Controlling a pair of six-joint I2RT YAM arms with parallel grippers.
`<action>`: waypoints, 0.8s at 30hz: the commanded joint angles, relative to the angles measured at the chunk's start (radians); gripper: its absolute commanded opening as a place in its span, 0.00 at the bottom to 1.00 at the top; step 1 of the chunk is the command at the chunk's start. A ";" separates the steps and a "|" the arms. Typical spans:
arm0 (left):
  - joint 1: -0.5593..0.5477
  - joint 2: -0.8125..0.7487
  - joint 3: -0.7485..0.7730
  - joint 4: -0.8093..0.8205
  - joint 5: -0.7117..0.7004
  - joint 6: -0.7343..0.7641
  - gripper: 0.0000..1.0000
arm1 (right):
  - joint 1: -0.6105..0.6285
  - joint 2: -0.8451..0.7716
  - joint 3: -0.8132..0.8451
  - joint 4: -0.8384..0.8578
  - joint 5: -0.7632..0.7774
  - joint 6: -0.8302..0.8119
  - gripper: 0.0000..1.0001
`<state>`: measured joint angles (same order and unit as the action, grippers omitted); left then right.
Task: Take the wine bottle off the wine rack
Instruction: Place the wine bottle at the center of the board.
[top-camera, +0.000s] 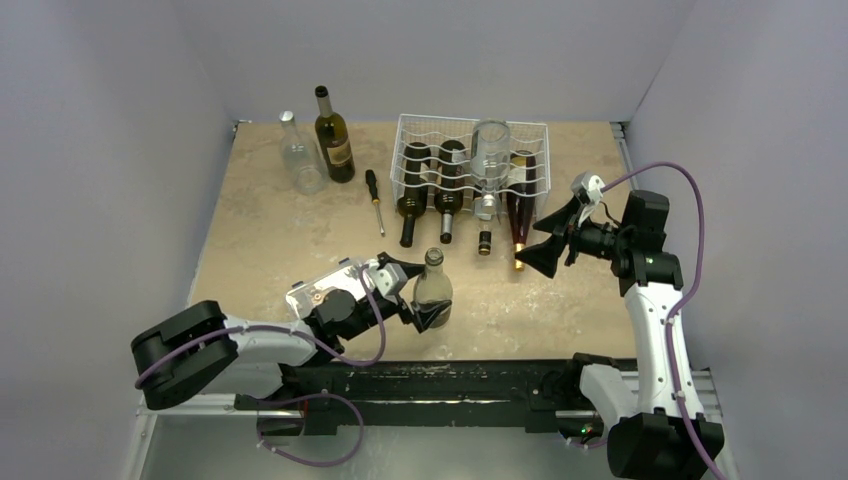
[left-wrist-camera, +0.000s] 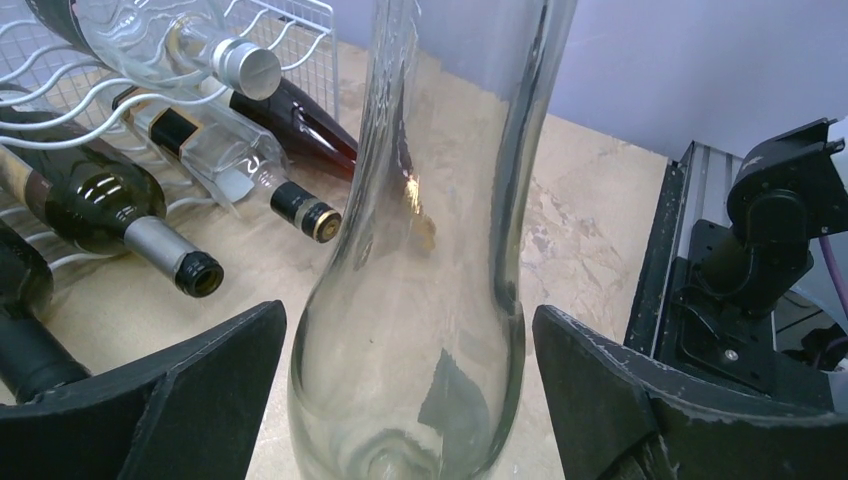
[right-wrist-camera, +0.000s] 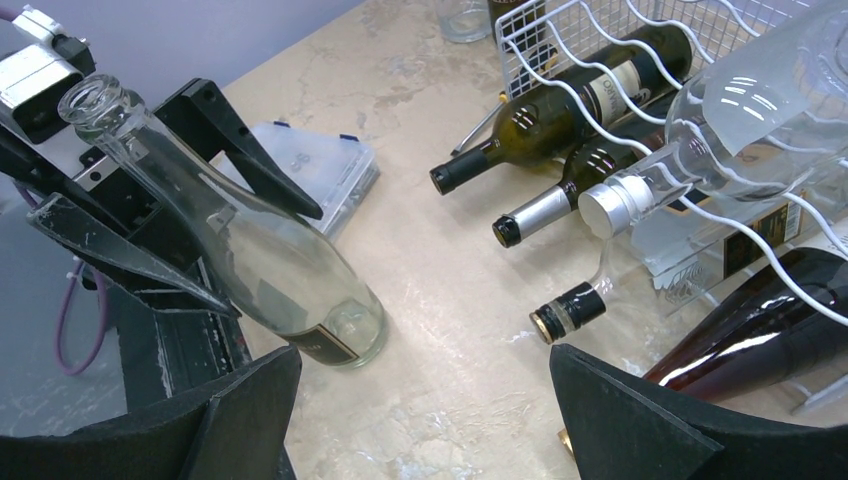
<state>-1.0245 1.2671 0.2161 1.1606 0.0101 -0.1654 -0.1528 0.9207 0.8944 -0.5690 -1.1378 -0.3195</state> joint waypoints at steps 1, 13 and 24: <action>-0.007 -0.052 0.006 -0.094 -0.007 -0.013 0.95 | -0.005 -0.008 0.007 -0.002 0.011 -0.019 0.99; -0.007 -0.370 0.172 -0.703 -0.038 -0.034 1.00 | -0.005 -0.013 0.007 -0.003 0.019 -0.026 0.99; -0.006 -0.464 0.261 -0.772 -0.024 -0.078 1.00 | -0.005 -0.016 0.005 -0.004 0.026 -0.029 0.99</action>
<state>-1.0245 0.8108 0.4042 0.4217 -0.0273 -0.2195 -0.1528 0.9203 0.8944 -0.5751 -1.1168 -0.3340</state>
